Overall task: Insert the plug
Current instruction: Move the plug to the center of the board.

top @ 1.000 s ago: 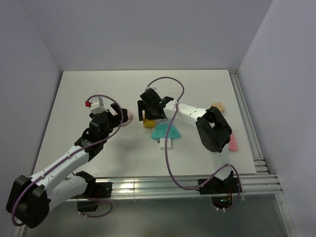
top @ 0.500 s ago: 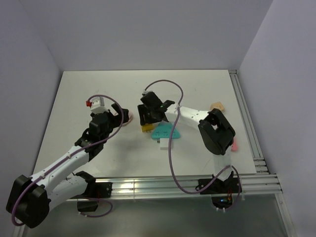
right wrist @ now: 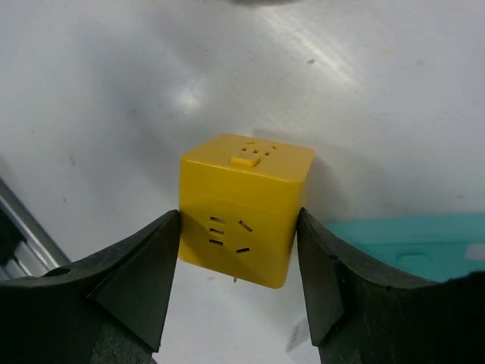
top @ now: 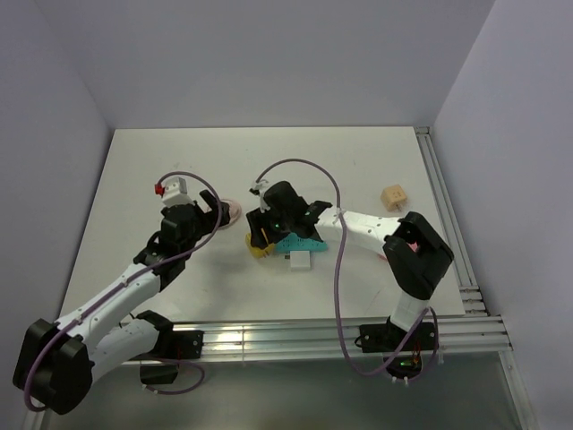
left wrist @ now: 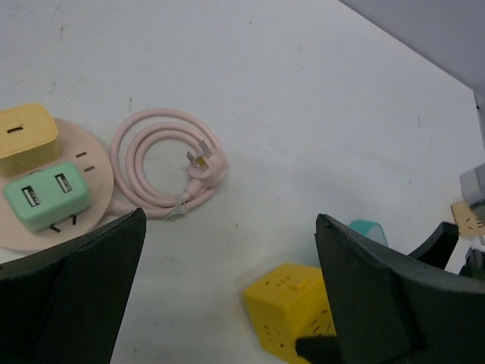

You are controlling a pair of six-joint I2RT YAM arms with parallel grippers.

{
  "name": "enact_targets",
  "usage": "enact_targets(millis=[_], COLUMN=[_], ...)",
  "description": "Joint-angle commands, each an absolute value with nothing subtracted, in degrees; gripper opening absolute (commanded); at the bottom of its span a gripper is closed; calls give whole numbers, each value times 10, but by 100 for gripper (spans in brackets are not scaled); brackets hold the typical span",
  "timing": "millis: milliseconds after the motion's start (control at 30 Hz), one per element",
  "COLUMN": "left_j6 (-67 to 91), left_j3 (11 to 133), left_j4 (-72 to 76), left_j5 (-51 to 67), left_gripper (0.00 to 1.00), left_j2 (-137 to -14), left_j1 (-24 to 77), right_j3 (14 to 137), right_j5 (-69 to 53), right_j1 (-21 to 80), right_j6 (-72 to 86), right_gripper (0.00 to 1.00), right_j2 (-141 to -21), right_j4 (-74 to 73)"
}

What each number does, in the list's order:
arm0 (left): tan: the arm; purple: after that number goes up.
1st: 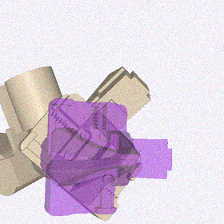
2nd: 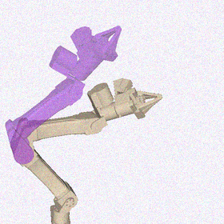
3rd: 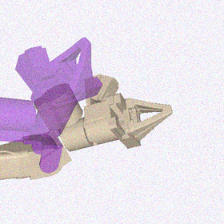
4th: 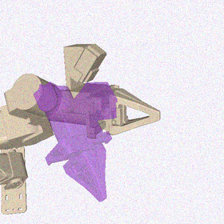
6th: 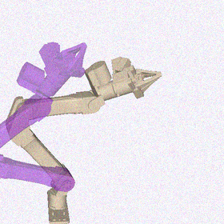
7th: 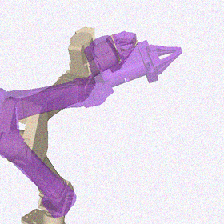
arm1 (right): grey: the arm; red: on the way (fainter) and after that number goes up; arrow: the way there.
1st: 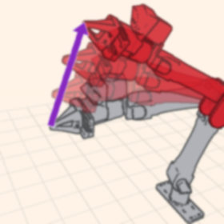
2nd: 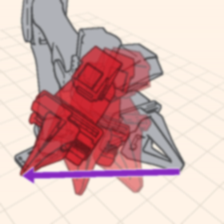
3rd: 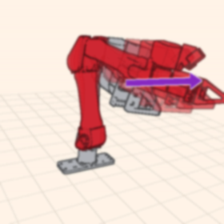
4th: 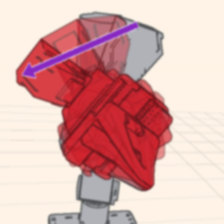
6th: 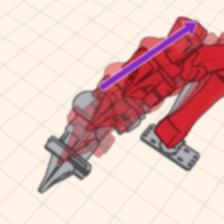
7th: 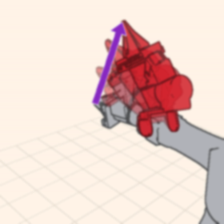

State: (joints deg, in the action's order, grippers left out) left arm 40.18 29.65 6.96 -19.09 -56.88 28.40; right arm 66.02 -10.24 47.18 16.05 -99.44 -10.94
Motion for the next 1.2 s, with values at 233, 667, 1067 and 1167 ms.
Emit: enact_targets(millis=[233, 667, 1067, 1167], left_j6=[484, 509, 514, 513], left_j3=[343, 362, 404, 408], left_j4=[-110, -228, -286, -292], left_j5=[-136, -143, -163, -162], left_gripper=[99, 99, 99, 100], left_j2=[-476, -410, -405, -403], left_j1=[256, 249, 241, 240], right_j3=[616, 575, 663, 700], right_j5=[-108, 58, 177, 189], right_j1=[561, 628, 695, 700], right_j6=[31, 180, 287, 291], right_gripper=[49, 95, 100, 100], right_j2=[-916, -865, -962, -1002], right_j4=[-98, -76, -113, -135])
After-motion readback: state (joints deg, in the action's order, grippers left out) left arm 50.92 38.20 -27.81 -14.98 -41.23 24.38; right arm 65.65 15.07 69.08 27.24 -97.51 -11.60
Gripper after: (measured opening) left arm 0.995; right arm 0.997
